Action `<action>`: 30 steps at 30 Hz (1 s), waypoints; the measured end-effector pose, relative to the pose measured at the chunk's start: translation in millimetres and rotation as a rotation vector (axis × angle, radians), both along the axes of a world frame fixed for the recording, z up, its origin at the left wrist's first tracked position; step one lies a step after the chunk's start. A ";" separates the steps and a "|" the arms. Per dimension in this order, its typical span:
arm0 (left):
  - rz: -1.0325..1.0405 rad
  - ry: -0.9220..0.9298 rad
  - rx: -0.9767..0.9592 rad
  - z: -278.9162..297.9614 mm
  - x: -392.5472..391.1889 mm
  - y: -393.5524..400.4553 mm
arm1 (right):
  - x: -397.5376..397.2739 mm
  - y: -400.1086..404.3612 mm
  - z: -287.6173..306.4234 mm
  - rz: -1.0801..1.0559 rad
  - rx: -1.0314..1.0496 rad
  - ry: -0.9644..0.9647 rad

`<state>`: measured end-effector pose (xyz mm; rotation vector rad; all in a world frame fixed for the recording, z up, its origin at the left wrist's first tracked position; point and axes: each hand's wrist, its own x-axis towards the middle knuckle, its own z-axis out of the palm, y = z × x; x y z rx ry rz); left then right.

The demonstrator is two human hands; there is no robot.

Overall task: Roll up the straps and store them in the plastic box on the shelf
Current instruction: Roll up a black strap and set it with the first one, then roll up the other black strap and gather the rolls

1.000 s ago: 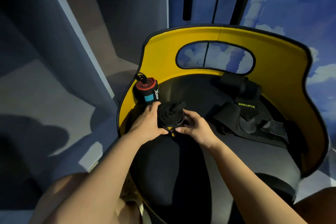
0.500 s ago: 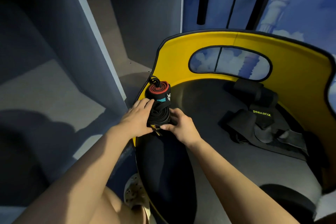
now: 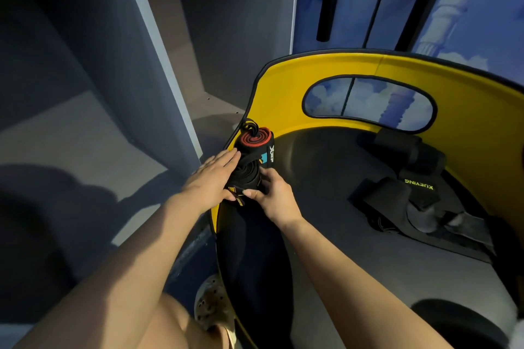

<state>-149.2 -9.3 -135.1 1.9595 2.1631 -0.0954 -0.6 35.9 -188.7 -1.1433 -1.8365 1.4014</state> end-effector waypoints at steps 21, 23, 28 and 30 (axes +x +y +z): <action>0.002 -0.172 0.003 25.9 44.9 -14.3 | 70.5 -28.7 4.8 0.010 0.042 -0.113; -0.037 -0.187 0.045 27.4 61.5 -9.5 | 89.4 -25.9 7.3 -0.015 0.059 -0.143; -0.137 -0.223 0.042 23.2 111.3 11.5 | 141.5 -13.6 14.3 -0.055 0.176 -0.273; -0.181 -0.237 0.017 17.9 132.0 21.8 | 160.5 -8.2 16.1 -0.057 0.245 -0.345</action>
